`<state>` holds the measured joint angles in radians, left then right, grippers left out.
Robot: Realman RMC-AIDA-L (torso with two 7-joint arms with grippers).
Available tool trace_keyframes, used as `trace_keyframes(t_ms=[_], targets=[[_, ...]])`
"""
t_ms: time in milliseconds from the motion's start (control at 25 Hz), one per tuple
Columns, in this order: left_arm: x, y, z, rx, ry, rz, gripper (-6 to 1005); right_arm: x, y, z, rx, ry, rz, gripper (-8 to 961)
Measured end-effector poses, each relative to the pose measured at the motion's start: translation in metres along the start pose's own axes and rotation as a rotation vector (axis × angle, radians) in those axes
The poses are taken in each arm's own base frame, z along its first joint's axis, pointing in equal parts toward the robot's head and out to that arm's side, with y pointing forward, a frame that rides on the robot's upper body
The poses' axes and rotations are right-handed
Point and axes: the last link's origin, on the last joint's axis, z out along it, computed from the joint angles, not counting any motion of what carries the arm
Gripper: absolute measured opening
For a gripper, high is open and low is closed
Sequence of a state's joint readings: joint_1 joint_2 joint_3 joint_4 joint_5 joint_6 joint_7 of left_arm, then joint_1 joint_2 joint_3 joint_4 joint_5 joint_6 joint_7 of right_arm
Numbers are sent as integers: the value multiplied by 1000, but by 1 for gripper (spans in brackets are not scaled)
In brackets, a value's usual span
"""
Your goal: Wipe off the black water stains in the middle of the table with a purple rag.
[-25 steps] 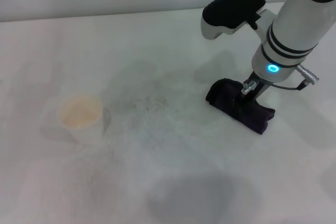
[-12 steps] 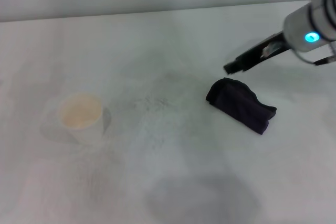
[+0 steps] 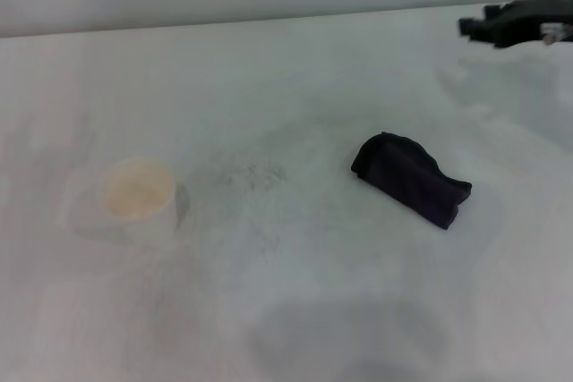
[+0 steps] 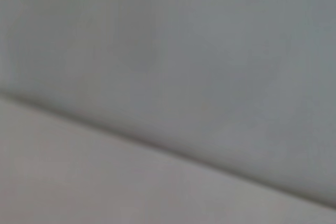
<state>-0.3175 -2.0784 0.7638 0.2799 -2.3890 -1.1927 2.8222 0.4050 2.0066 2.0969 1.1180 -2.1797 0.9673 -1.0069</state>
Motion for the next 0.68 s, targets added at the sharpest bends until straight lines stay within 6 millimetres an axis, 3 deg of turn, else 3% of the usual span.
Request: trace_keyframes(t_ms=[320, 680], targets=[[-3, 16, 12, -17, -12, -52, 877, 47, -61, -33, 118, -293, 152, 458], [-7, 24, 14, 11, -20, -118, 878, 83, -81, -51, 293, -390, 110, 458]])
